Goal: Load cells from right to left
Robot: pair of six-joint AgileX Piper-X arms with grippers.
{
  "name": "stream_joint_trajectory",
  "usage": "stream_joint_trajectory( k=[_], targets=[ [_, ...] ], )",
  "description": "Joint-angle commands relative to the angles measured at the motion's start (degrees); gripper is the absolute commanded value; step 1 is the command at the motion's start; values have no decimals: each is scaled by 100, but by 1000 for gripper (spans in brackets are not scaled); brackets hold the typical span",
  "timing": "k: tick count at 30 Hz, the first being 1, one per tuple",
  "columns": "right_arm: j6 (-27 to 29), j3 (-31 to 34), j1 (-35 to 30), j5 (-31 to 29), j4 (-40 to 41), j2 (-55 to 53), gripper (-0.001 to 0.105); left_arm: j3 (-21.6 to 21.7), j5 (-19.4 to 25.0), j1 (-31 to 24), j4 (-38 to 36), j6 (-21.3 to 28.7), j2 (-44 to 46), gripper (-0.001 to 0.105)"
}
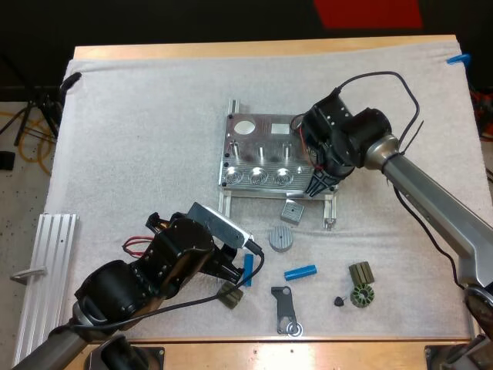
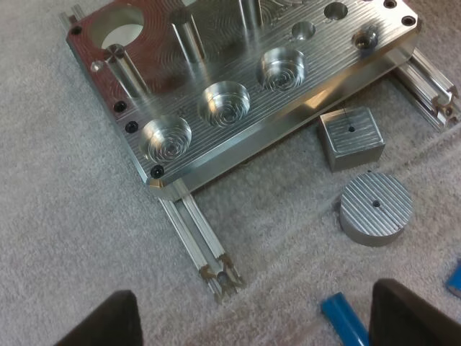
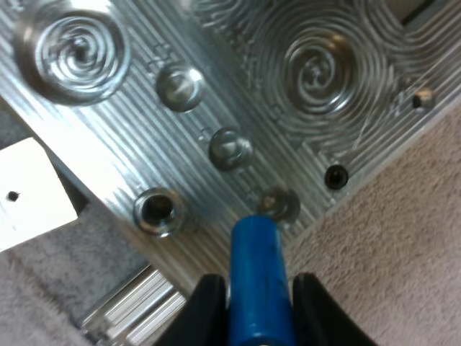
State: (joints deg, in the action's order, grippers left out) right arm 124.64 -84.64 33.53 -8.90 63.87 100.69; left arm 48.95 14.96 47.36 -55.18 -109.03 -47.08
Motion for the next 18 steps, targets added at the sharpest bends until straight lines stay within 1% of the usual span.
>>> stream_joint_trajectory(
  k=[1, 9, 18],
  targets=[
    [100, -50, -22, -32, -106, -3, 15, 21, 119, 28, -14, 5, 45, 65],
    [223, -50, -40, -252, -202, 217, 15, 21, 119, 28, -14, 5, 45, 65],
    [286, -50, -139, -244, -229, 296, 15, 21, 119, 28, -14, 5, 45, 65]
  ],
)
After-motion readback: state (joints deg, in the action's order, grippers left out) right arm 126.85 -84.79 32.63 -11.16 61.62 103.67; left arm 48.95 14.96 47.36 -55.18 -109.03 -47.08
